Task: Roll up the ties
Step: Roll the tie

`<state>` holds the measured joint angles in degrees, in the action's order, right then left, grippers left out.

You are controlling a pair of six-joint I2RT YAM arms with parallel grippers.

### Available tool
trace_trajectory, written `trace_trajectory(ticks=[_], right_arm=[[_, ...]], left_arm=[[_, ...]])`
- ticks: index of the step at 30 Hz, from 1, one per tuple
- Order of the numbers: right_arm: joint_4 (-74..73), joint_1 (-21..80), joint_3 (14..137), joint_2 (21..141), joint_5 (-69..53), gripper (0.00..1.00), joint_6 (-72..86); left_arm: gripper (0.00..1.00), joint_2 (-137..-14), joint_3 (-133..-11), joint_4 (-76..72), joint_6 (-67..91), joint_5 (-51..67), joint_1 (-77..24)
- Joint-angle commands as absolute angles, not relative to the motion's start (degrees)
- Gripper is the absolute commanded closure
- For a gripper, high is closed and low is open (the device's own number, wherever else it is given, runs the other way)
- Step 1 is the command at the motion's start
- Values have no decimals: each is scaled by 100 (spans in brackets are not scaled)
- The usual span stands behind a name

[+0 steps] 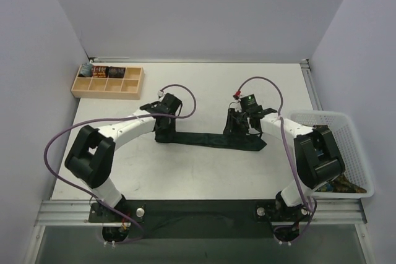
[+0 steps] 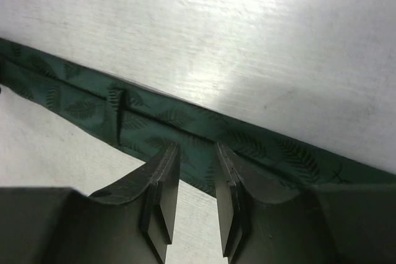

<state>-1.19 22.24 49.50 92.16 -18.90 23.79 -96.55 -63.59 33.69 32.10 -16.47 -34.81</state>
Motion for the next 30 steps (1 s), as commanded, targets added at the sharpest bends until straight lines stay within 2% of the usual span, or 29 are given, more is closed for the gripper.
trace_trajectory(ticks=[1, 2, 3, 7, 12, 15, 16, 18, 23, 30], right_arm=[[-597, 2390, 5492, 8868, -1951, 70, 1646], [-659, 2452, 5606, 8877, -1977, 67, 1478], [-859, 2626, 5929, 8920, -2012, 58, 1285], [-1291, 3172, 6784, 9324, -1960, 41, 144], [-1695, 3725, 7917, 10238, -2311, 20, -833], [-1828, 4130, 8620, 10774, -2329, 16, -1387], [-1828, 4305, 8761, 11010, -2347, 16, -1484], [-1846, 4447, 9183, 11240, -2408, 14, -1721], [-1863, 4859, 10061, 12005, -2479, 13, -1977], [-1872, 5097, 10687, 12761, -2584, 14, -2188]], left_arm=[[56, -8975, -6548, 3313, 3340, -1389, -3226], [52, -8887, -6548, 3331, 3340, -1302, -3034], [46, -8799, -6539, 3366, 3340, -1118, -2876], [33, -8290, -6302, 3358, 3305, -607, -2146], [22, -7990, -5811, 3340, 3094, -264, -1242], [14, -7823, -5460, 3314, 3024, -264, -959], [7, -7744, -5371, 3296, 3006, -246, -793], [4, -7673, -5195, 3243, 2980, -185, -677], [3, -7436, -4642, 3147, 2927, -325, -440], [4, -7357, -4351, 3076, 2927, -615, -413]])
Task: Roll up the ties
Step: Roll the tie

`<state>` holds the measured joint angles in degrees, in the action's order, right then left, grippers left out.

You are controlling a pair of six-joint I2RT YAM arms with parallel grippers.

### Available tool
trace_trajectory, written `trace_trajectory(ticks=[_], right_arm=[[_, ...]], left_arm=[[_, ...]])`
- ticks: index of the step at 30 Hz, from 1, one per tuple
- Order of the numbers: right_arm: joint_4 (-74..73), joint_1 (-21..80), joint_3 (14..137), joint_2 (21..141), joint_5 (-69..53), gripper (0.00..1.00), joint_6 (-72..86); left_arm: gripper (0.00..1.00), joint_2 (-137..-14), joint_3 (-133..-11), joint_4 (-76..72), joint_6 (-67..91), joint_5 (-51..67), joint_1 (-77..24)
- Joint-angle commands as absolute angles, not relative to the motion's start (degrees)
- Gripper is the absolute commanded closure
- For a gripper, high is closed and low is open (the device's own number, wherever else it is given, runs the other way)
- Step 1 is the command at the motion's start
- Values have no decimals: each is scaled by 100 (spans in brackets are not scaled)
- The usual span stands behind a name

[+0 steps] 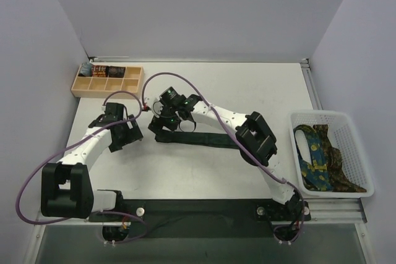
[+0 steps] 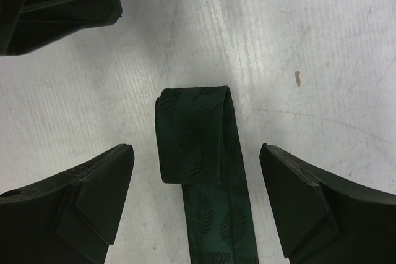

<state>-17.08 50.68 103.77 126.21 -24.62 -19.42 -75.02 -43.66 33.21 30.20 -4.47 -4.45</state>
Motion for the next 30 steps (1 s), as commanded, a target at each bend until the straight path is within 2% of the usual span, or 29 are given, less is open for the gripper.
trace_trajectory(ticks=[1, 13, 18, 21, 22, 25, 28, 30], right_arm=[[-1881, 5115, 10722, 12866, -2575, 15, -2241], [-1898, 5291, 10854, 13394, -2224, 19, -2566], [-1925, 5352, 10978, 13535, -1987, 24, -2540], [-1951, 5388, 10934, 13544, -2004, 33, -2593], [-1969, 5396, 10907, 13527, -2030, 42, -2610], [-1986, 5423, 10758, 13500, -2188, 54, -2672], [-1986, 5458, 10530, 13447, -2346, 60, -2777], [-1986, 5519, 10346, 13369, -2434, 61, -2821]], left_arm=[[4, -7348, -4351, 3067, 2944, -702, -413], [4, -7233, -4298, 3085, 2971, -923, -422], [5, -7242, -4307, 3085, 2979, -949, -413], [5, -7242, -4315, 3085, 2971, -941, -422], [5, -7242, -4307, 3085, 2971, -932, -422], [6, -7198, -4298, 3085, 2962, -870, -422], [6, -7146, -4272, 3076, 2953, -791, -431], [6, -7067, -4237, 3094, 2979, -677, -431]])
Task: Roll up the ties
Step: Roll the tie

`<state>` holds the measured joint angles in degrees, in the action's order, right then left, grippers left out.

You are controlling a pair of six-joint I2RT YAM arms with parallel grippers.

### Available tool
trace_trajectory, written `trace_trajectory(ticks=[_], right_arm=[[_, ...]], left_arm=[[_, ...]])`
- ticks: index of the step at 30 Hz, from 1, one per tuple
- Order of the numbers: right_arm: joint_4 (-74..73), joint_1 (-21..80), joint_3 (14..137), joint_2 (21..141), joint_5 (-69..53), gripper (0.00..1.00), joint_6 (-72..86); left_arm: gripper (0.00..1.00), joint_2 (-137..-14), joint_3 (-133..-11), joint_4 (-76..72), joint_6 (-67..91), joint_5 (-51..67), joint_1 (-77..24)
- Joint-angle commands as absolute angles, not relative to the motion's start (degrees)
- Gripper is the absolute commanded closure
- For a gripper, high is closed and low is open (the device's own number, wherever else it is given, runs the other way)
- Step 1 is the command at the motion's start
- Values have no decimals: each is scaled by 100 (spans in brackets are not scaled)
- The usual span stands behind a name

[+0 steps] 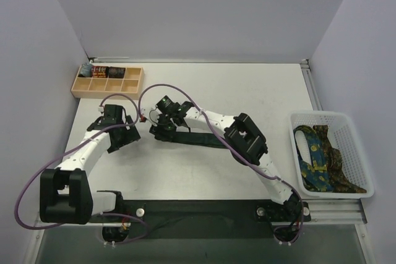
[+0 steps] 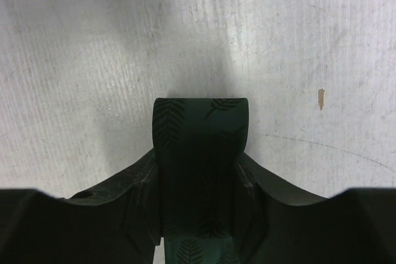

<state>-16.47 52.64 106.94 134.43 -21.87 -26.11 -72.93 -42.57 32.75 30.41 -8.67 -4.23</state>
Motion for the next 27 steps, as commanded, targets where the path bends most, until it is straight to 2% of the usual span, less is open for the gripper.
trace_trajectory(ticks=[1, 9, 18, 27], right_arm=[[-1986, 5537, 10275, 13342, -2461, 64, -2856], [-1969, 5827, 9704, 12859, -2470, 62, -2918], [-1898, 5801, 9466, 11998, -2514, 31, -2603], [-1530, 5345, 8685, 10882, -2470, 28, -776]], left_arm=[[6, -7040, -4210, 3085, 2988, -616, -431], [5, -6408, -3745, 3120, 3313, -1, -422], [3, -5976, -3410, 2857, 3603, 684, -431], [3, -6205, -3164, 2180, 3744, 1318, -571]])
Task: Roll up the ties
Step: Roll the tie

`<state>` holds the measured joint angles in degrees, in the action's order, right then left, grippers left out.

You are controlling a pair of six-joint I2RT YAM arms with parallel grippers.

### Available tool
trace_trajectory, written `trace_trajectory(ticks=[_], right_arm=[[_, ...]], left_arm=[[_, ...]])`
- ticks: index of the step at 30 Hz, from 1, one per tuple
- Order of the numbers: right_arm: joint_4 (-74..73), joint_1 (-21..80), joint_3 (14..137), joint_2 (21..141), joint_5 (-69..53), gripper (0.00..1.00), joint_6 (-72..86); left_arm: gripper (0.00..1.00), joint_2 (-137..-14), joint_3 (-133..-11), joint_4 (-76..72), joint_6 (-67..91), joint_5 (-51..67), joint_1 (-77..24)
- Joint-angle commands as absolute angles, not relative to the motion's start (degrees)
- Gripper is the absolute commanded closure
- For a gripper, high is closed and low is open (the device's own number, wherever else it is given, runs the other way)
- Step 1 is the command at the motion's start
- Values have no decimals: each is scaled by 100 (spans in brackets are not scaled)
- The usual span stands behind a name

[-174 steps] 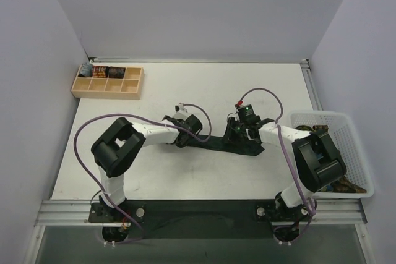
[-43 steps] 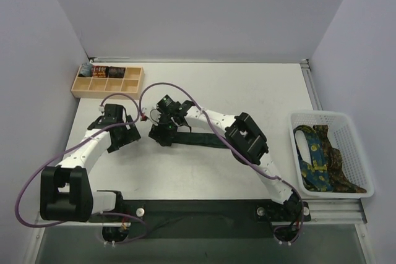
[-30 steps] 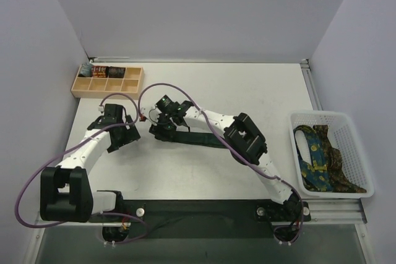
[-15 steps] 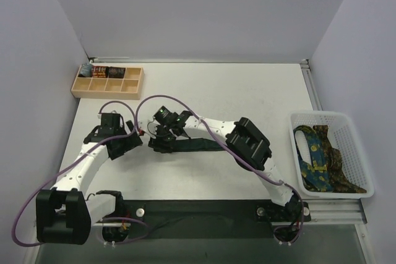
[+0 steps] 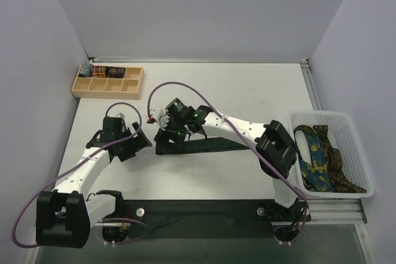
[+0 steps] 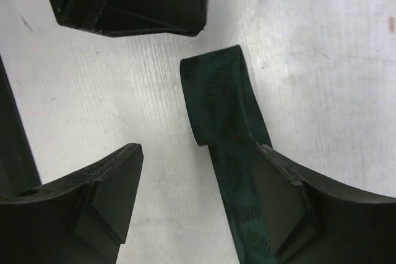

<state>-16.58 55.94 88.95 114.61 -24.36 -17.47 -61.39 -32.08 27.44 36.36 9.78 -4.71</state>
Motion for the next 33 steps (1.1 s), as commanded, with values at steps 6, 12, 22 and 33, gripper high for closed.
trace_trajectory(ticks=[6, 12, 22, 33], right_arm=[[-749, 5010, 7928, 10565, -2040, 48, 1404], [-344, 4957, 7735, 10687, -1951, 51, 2643], [378, 4957, 7506, 11100, -2373, 61, 3348], [448, 4931, 7278, 11461, -2426, 69, 3577]], left_arm=[[3, -6451, -3208, 1934, 3867, 1231, -870], [3, -6653, -3243, 1855, 3893, 1037, -1221], [3, -6890, -3269, 1696, 3981, 756, -1582], [7, -7163, -3340, 1696, 4017, 536, -1811]])
